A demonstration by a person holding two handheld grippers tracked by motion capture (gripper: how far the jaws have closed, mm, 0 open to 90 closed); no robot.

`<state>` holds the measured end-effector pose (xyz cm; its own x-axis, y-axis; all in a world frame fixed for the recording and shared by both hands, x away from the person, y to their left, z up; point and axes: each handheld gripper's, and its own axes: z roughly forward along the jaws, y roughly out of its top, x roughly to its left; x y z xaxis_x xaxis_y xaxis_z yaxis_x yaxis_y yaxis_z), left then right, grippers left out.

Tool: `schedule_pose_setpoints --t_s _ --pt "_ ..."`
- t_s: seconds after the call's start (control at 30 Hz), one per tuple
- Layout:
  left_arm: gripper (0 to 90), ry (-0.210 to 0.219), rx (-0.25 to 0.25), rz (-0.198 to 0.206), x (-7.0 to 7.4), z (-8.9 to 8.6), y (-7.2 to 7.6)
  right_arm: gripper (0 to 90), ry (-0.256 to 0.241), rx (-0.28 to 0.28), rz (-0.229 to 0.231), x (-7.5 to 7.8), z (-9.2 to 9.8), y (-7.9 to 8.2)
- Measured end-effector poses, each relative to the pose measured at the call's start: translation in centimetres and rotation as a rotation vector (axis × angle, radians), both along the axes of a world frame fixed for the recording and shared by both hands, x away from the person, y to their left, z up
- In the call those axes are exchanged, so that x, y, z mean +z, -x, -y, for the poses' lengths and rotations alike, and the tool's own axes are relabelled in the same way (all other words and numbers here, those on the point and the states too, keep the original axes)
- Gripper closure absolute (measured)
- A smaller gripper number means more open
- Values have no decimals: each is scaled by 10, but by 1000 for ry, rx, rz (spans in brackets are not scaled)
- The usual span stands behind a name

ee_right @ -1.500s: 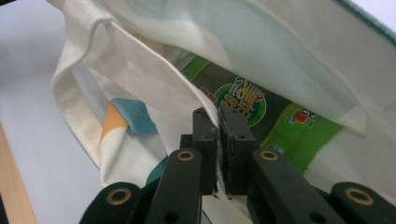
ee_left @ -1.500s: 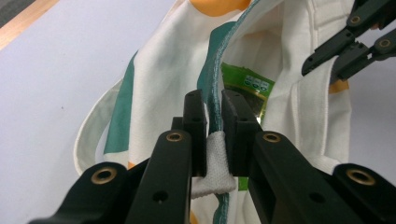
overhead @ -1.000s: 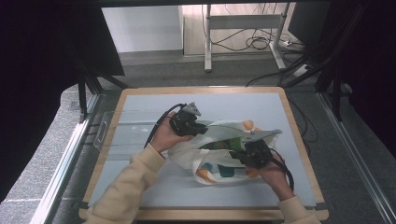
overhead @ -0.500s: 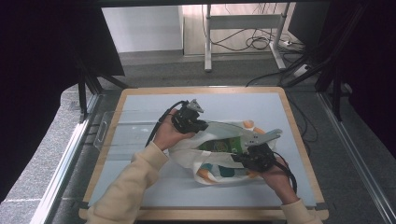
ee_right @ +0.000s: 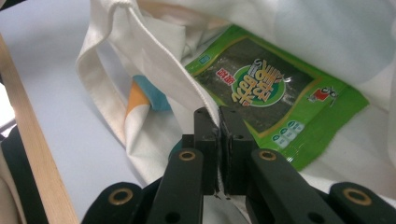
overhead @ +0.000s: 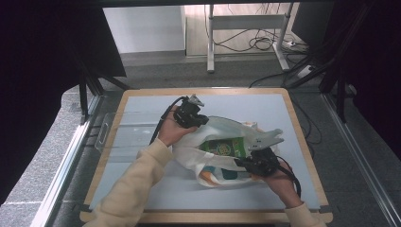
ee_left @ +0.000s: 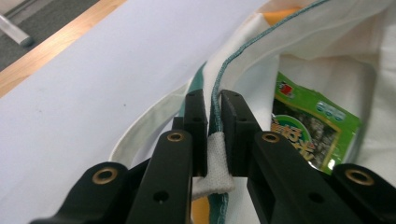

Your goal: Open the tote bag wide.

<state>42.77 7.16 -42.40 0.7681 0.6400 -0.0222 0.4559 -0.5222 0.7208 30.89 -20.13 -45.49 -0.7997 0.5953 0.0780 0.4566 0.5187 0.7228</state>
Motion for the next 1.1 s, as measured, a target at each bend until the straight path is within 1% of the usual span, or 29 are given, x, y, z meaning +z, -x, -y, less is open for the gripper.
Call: schedule_pose_setpoints --t_s 0.03,0.1,0.13,0.2,0.23,0.27,0.3,0.33,0.4,0.5,0.53,0.6,0.73,0.8,0.97,1.1 --pt "823 -24 -8 0 0 -2 -2 860 2 0 -3 0 0 1" --pt "823 -26 -2 -2 0 -3 -4 860 5 5 -4 -2 0 3" --pt "823 -12 18 -7 -2 -4 -9 860 7 5 -9 -3 0 5" --pt "822 -2 35 -14 -5 -5 -14 860 10 7 -12 -6 1 7" --pt "823 -2 35 -14 -5 -5 -14 860 14 5 -17 -7 1 8" --pt "823 17 59 -20 -8 -5 -19 860 18 9 -19 -9 1 9" --pt "823 13 66 -27 -10 -6 -22 860 20 13 -17 -10 1 9" --pt "823 17 76 -32 -12 -6 -24 860 22 12 -22 -11 1 10" --pt "822 12 80 -42 -15 -8 -29 860 26 17 -25 -14 1 12" --pt "822 32 93 -65 -19 -11 -34 859 34 14 -41 -20 1 15" --pt "821 29 95 -68 -20 -12 -35 858 38 15 -48 -23 1 17" --pt "821 28 98 -73 -23 -13 -36 857 50 19 -59 -29 2 20" --pt "821 36 108 -78 -25 -14 -37 856 47 11 -77 -38 4 23" --pt "821 36 108 -81 -25 -15 -37 856 52 7 -73 -42 4 25" --pt "821 41 107 -84 -24 -16 -35 856 56 -2 -66 -46 3 25" --pt "820 31 91 -82 -23 -15 -34 855 54 -7 -65 -46 3 25"
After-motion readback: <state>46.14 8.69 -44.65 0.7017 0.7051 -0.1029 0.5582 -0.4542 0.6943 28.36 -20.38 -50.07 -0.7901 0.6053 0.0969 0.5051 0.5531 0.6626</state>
